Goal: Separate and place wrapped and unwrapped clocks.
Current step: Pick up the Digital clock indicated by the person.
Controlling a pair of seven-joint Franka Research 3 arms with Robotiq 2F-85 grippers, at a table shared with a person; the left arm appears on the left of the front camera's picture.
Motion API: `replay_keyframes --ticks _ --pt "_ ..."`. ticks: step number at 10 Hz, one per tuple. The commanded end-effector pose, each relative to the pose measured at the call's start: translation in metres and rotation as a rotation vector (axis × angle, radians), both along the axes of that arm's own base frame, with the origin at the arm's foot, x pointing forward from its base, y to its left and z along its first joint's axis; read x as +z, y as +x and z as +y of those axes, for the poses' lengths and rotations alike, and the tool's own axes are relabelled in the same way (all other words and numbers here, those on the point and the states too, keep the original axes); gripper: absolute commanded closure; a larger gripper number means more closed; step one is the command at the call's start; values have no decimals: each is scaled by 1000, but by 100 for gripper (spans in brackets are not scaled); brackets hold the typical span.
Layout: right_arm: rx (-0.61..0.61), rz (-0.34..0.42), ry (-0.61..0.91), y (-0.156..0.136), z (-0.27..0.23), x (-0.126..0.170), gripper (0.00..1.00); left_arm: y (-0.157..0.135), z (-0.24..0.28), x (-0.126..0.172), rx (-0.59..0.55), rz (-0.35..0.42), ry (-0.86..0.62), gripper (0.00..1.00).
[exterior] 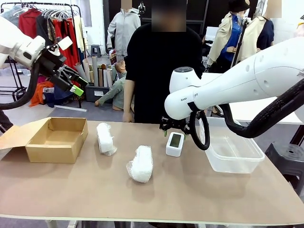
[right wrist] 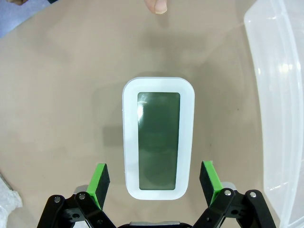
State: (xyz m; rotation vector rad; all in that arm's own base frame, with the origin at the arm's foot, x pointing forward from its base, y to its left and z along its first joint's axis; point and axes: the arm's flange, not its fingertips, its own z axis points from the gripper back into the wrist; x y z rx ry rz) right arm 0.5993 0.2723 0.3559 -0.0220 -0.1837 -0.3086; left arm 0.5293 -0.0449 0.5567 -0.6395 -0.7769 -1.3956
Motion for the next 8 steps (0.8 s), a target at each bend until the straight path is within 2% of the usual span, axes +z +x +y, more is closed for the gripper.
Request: replay_keyframes --ticks 1,2,3,8 --pt "24 15 -8 -4 -3 1 0 -1 1 2 2 -4 -1 0" --pt "55 10 -32 3 -16 7 0 -1 1 2 2 -4 -1 0" --pt "38 -6 -32 -5 -7 7 0 -1 1 2 2 -4 -1 0" --pt "14 6 -10 0 -3 0 0 -1 1 2 2 -4 -1 0"
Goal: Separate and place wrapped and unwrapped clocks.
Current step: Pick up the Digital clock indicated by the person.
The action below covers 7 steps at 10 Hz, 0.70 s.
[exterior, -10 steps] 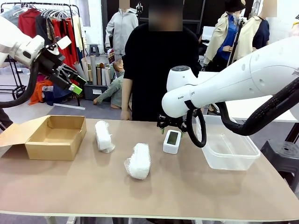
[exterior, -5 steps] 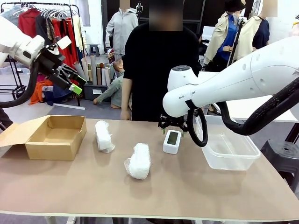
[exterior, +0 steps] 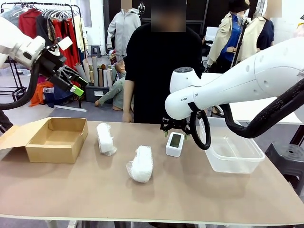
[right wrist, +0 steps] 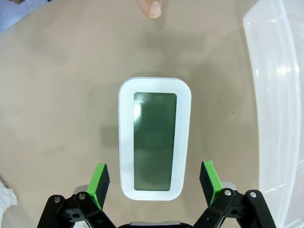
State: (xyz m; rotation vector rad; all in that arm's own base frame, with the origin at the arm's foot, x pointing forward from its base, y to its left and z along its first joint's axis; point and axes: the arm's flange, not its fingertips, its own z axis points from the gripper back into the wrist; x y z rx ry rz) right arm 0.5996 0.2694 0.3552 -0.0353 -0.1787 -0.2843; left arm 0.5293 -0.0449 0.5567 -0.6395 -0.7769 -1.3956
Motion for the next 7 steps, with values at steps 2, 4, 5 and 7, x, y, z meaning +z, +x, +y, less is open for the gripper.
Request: replay_keyframes --ticks 2,4,5,7 --pt "-9 -2 5 0 0 1 0 -1 1 2 2 -4 -1 0" --pt "26 -7 -14 12 -4 -1 0 -1 1 2 2 -4 -1 0" --pt "6 -10 -4 13 9 -11 0 -1 1 2 2 -4 -1 0" --pt "11 3 -34 25 -11 -9 0 -1 1 2 2 -4 -1 0"
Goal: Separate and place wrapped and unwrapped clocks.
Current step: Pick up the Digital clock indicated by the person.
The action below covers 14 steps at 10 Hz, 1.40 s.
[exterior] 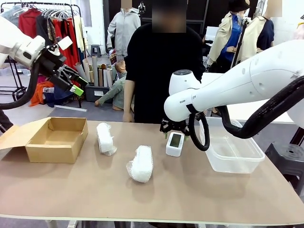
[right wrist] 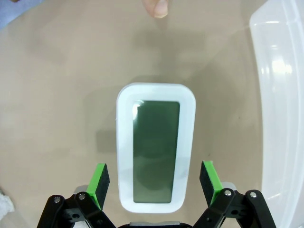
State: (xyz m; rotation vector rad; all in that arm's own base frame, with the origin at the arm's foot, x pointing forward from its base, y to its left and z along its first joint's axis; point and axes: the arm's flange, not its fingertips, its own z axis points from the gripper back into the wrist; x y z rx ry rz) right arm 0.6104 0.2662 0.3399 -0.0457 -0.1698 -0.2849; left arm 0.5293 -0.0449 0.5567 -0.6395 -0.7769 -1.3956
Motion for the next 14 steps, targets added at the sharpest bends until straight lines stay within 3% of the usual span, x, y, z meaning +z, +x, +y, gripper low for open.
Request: replay_keyframes --ticks 1,13,14 --pt "-4 -5 0 6 5 -1 0 -1 1 2 2 -4 -1 0" --pt "-32 92 19 24 -5 -30 0 -1 1 2 2 -4 -1 0" --pt "-35 88 33 24 -4 -31 19 -1 1 2 2 -4 -1 0"
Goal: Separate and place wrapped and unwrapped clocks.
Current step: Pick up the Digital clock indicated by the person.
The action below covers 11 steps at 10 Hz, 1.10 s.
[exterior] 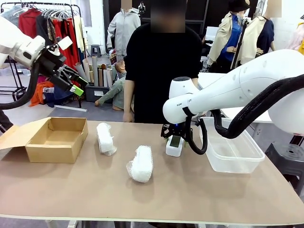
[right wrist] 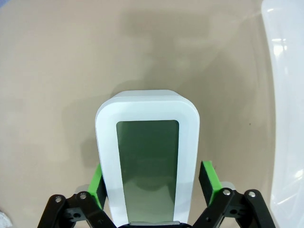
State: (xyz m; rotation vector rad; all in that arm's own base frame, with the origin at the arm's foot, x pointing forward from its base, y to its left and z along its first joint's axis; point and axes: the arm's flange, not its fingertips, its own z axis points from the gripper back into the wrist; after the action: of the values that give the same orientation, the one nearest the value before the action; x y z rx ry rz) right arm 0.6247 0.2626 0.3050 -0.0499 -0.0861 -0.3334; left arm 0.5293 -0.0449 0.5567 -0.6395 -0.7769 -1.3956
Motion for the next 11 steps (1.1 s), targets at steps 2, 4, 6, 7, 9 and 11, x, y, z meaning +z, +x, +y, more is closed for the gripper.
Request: replay_keyframes --ticks 2,4,6,7,9,11 --pt "21 13 24 11 -6 5 59 -1 1 2 2 -4 -1 0" --pt "37 4 22 8 -8 10 98 -1 1 2 2 -4 -1 0" --pt "100 -16 3 1 -13 29 100 -1 1 2 2 -4 -1 0" --pt "156 -24 3 -2 -16 45 100 -1 1 2 2 -4 -1 0" --pt "271 -5 -40 -10 -19 90 100 -1 1 2 2 -4 -1 0" --pt "393 -51 -32 -14 -21 143 100 -1 1 2 2 -4 -1 0"
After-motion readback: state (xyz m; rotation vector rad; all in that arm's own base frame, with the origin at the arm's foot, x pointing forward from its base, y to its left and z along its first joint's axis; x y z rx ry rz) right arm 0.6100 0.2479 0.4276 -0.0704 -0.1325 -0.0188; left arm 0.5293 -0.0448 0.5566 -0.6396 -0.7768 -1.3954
